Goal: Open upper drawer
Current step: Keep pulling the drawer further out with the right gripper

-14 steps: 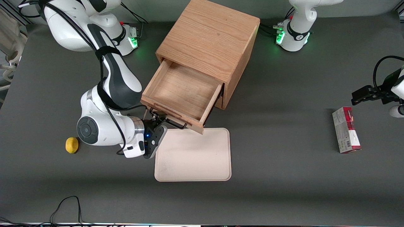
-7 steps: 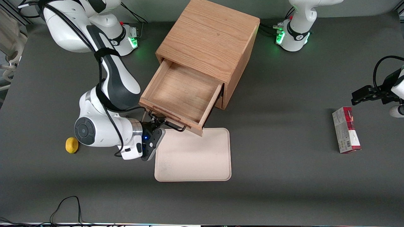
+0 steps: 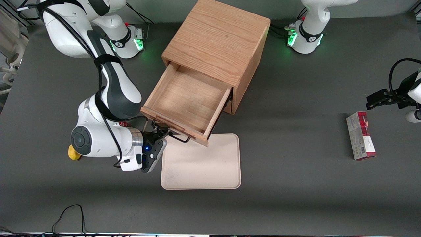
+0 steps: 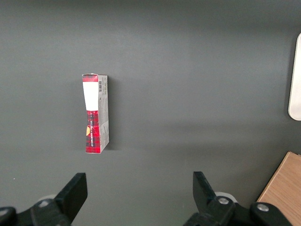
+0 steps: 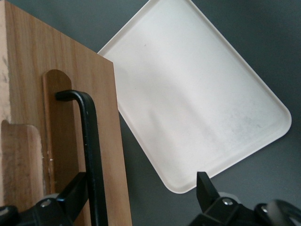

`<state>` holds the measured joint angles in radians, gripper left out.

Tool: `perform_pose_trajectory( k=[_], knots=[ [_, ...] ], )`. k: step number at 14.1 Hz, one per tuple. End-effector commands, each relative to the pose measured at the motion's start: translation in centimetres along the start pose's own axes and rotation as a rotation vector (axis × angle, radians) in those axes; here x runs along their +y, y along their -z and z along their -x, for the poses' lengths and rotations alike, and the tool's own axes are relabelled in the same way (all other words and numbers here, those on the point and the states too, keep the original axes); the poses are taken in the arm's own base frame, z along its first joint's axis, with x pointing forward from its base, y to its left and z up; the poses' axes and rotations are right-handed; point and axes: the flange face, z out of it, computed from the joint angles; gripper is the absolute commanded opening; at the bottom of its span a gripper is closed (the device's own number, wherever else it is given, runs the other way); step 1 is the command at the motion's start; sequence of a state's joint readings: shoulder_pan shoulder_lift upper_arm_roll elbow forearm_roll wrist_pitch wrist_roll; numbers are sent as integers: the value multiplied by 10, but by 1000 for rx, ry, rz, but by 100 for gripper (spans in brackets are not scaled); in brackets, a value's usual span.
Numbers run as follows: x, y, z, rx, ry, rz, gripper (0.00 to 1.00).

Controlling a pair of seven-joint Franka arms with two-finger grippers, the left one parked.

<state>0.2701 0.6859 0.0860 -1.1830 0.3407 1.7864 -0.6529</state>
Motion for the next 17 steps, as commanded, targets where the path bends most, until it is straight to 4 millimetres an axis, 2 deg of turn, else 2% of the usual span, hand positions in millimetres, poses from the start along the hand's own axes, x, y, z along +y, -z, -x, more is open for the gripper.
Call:
perform_pose_trajectory(
  k=[1, 10, 17],
  knots=[
    [13, 4, 0, 26, 21, -3, 100],
    [22, 13, 2, 58, 12, 22, 100],
    [36, 27, 8, 88, -8, 41, 100]
  ],
)
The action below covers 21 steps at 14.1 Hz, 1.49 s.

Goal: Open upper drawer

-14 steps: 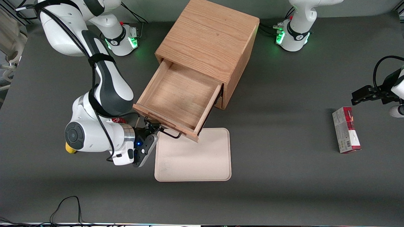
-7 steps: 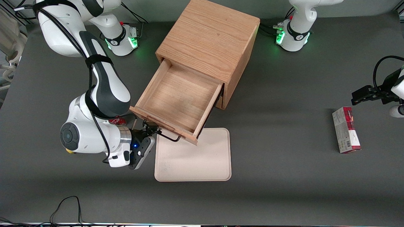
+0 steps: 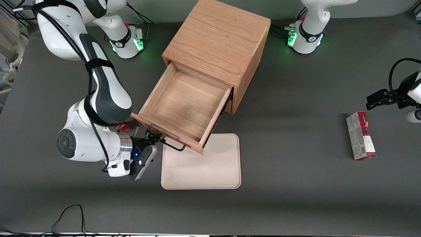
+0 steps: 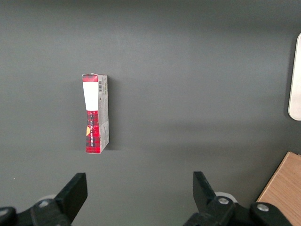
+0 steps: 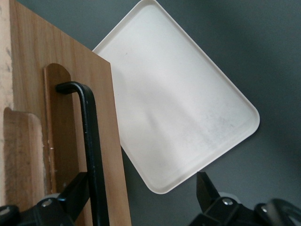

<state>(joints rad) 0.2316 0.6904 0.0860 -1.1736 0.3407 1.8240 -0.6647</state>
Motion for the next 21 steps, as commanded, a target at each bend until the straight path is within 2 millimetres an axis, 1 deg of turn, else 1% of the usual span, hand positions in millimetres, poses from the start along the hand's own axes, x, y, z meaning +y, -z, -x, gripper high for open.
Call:
perform_pose_trajectory(
  k=[1, 6, 7, 10, 13, 16, 17, 18, 19, 20, 21],
  knots=[
    [12, 13, -2, 44, 11, 9, 100],
    [11, 16, -4, 54, 3, 7, 100],
    [10, 22, -5, 62, 5, 10, 100],
    [1, 30, -9, 70, 14, 6, 100],
    [-2, 41, -12, 87, 20, 14, 100],
    [-3, 45, -11, 86, 17, -4, 100],
    [3, 56, -6, 86, 10, -5, 100],
    [9, 63, 1, 72, -2, -15, 100],
    [9, 68, 6, 48, -5, -14, 100],
    [11, 80, 14, 29, -25, 5, 100],
    [16, 99, 23, 4, -73, 76, 100]
  ],
)
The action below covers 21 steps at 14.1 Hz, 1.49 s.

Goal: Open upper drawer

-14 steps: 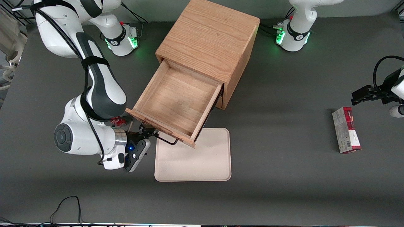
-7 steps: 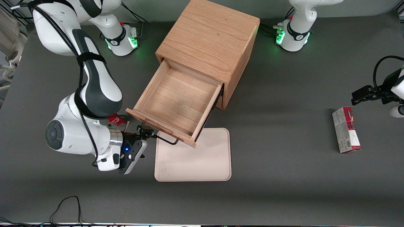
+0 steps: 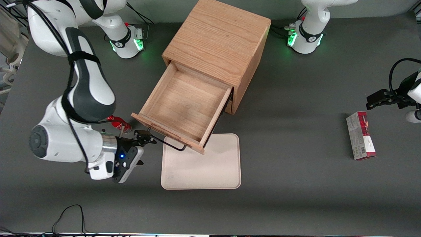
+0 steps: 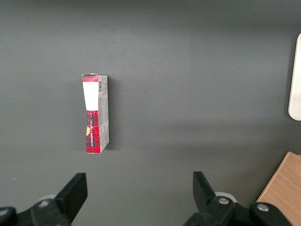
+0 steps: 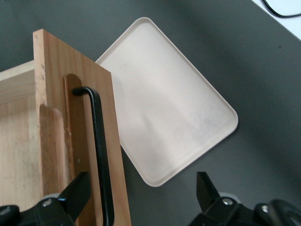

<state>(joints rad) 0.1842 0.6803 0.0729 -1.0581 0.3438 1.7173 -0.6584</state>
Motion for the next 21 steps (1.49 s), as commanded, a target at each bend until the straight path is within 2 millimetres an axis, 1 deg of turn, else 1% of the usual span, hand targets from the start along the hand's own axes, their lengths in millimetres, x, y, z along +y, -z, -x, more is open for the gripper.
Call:
perform_pose_trajectory(
  k=[1, 2, 4, 6, 7, 8, 9, 11, 12, 13, 14, 15, 16, 17, 18, 19, 21],
  knots=[
    [0, 50, 17, -52, -95, 123, 100],
    [-5, 61, 26, -91, -129, 144, 100],
    [-28, 75, 54, -170, -194, 138, 100],
    [-50, 99, 77, -195, -228, 189, 100],
    [-63, 100, 94, -230, -244, 217, 100],
    [-75, 101, 115, -233, -280, 232, 100],
    [-85, 97, 143, -235, -322, 241, 100],
    [-119, 94, 197, -196, -425, 266, 100],
    [-126, 95, 223, -180, -521, 272, 100],
    [-125, 105, 241, -167, -576, 269, 100],
    [-121, 118, 253, -181, -606, 252, 100],
    [-108, 147, 269, -163, -648, 236, 100],
    [-99, 166, 279, -155, -650, 216, 100],
    [-96, 177, 280, -136, -649, 222, 100],
    [-94, 184, 276, -126, -653, 231, 100],
    [-86, 185, 271, -124, -660, 239, 100],
    [-64, 198, 249, -123, -660, 266, 100]
  ],
)
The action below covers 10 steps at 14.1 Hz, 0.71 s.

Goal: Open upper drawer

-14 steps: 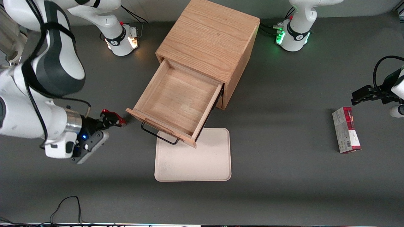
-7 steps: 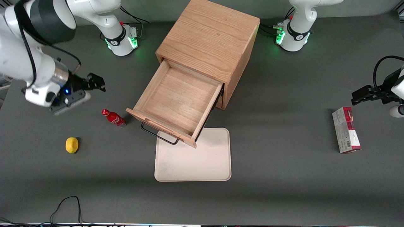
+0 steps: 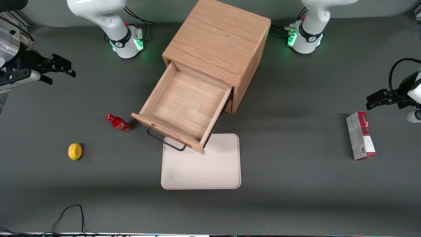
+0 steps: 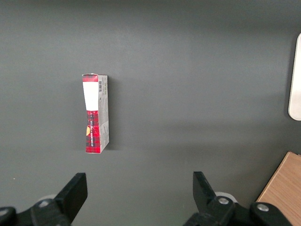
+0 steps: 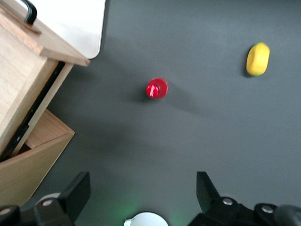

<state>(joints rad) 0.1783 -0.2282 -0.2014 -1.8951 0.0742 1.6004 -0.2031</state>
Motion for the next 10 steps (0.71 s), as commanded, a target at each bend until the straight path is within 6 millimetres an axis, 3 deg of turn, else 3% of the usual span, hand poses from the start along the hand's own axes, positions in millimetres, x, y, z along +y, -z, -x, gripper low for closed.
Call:
perform_pose_trajectory(
  k=[1, 2, 3, 5, 10],
  knots=[
    [2, 13, -49, -3, 2, 42, 100],
    [5, 9, -62, -8, -10, 50, 100],
    [41, 7, -61, -13, -61, 44, 100],
    [13, -2, -72, -29, 4, 50, 100],
    [8, 7, -87, -4, 10, 60, 100]
  ],
)
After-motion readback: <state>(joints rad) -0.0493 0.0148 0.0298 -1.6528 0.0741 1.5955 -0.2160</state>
